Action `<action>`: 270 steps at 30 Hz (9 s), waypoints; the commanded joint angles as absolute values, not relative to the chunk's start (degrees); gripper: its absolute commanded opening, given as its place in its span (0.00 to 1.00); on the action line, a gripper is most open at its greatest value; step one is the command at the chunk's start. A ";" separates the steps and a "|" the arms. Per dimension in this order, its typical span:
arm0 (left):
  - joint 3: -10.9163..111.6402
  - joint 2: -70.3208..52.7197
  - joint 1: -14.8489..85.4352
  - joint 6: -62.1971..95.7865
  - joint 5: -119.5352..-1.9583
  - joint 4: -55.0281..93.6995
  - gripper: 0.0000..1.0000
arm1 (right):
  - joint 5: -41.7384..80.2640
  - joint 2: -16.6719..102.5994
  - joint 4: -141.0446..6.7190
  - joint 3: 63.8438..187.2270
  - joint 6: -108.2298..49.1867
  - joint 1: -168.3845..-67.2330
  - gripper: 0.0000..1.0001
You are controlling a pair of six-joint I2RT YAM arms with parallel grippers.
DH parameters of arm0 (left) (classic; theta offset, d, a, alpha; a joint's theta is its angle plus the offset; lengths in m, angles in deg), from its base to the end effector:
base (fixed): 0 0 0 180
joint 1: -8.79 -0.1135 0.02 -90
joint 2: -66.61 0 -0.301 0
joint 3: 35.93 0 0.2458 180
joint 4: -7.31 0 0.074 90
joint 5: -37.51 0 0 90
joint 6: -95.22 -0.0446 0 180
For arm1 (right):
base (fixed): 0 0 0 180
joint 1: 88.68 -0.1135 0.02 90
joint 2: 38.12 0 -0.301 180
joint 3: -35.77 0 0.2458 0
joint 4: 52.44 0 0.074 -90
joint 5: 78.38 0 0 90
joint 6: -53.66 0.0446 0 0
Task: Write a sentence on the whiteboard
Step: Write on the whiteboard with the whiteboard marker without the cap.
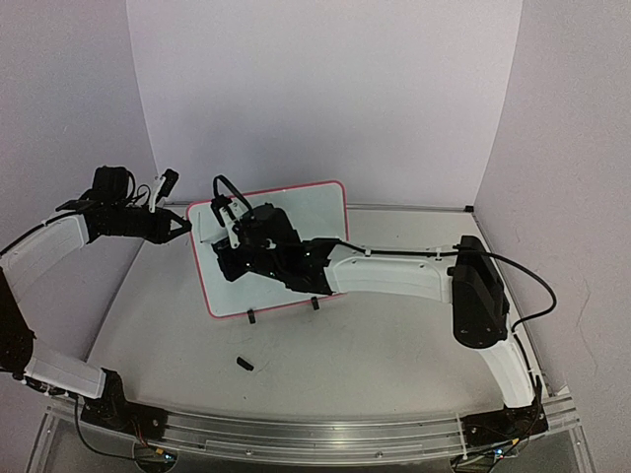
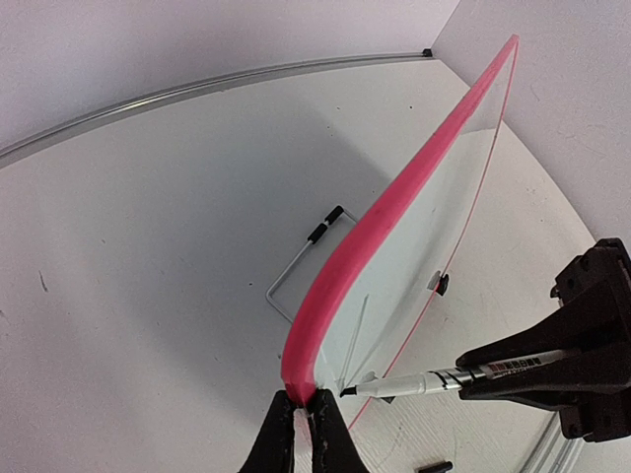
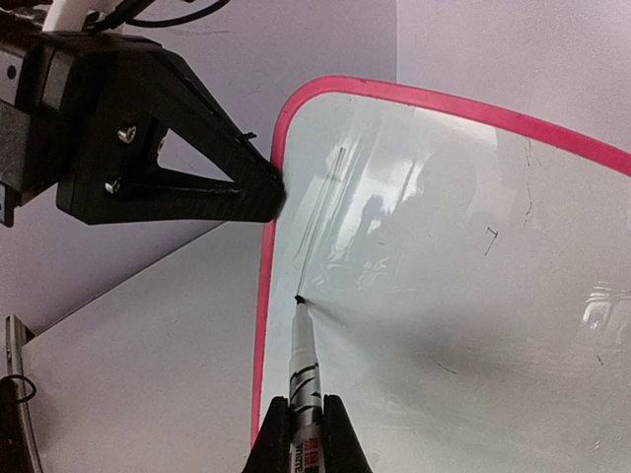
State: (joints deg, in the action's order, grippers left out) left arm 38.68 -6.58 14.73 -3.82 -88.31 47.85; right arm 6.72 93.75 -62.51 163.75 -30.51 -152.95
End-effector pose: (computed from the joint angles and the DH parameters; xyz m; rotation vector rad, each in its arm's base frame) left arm 0.2600 -0.0533 0.3382 0.6101 2.0960 -0.6693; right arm 0.2557 0.5218 0.2924 -0.8649 1.6755 0.7802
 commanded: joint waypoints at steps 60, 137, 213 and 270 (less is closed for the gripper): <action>38.71 -6.61 14.76 -5.09 -87.60 47.89 0.00 | 6.62 94.83 -57.23 169.50 -30.89 -151.20 0.00; 38.75 -6.70 14.87 -5.25 -87.30 47.98 0.00 | 8.21 83.46 -42.34 149.73 -30.63 -151.18 0.00; 38.94 -7.32 15.15 -5.51 -86.96 48.36 0.00 | 0.35 88.25 -46.35 154.89 -30.57 -151.23 0.00; 39.05 -7.57 15.20 -5.60 -86.76 48.42 0.00 | -1.67 85.05 -47.34 147.78 -28.07 -151.21 0.00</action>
State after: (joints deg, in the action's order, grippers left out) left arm 38.68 -6.93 14.86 -3.84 -87.36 47.35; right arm 3.45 88.54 -49.22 149.28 -28.52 -152.34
